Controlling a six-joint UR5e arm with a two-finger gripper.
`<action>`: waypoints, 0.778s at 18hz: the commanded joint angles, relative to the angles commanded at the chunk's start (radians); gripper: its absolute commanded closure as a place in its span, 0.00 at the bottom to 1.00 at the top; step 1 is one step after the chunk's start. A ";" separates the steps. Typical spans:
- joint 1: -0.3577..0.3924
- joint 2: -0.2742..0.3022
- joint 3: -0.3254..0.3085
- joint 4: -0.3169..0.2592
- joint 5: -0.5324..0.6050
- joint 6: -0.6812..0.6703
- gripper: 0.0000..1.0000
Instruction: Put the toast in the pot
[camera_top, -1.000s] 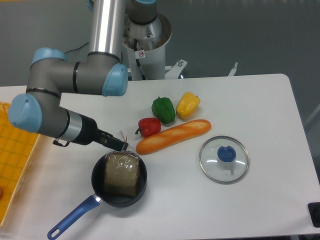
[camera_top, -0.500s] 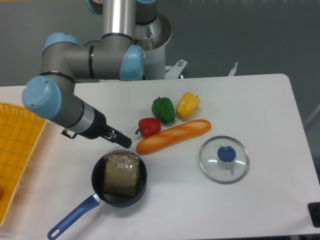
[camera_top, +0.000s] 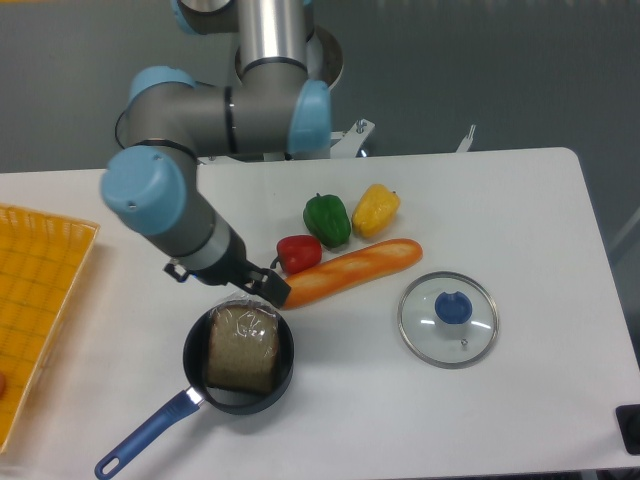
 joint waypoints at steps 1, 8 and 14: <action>0.017 0.002 0.000 -0.003 -0.006 0.048 0.00; 0.132 0.026 0.000 -0.029 -0.015 0.252 0.00; 0.198 0.046 0.003 -0.035 -0.043 0.358 0.00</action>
